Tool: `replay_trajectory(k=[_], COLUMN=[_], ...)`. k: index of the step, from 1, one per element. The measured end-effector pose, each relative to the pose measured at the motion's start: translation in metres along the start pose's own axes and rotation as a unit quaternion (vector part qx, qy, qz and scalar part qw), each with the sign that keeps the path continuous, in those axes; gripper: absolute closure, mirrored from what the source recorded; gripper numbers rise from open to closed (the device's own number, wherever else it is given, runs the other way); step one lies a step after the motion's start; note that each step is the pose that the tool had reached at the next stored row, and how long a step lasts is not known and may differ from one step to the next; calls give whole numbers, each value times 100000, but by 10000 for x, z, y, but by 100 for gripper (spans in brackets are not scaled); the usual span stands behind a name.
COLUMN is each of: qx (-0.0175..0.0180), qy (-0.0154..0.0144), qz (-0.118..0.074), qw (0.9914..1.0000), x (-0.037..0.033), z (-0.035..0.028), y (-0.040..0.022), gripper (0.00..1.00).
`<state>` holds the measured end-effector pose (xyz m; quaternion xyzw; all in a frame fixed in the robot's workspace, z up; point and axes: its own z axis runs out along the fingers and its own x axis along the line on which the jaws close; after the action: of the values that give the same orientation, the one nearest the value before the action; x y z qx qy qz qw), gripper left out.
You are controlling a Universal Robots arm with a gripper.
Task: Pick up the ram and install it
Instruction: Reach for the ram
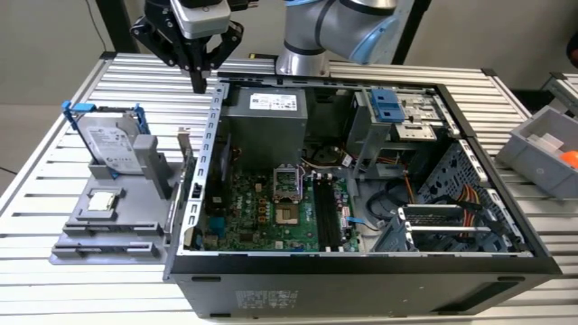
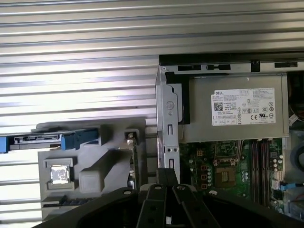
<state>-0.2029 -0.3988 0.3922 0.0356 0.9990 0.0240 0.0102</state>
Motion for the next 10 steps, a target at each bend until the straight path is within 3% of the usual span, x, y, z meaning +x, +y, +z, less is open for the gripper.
replay_trajectory(k=[10], qx=[0], qy=[19], qz=[-1], qw=[100000], x=[55], z=[0], y=[-4], gripper=[100])
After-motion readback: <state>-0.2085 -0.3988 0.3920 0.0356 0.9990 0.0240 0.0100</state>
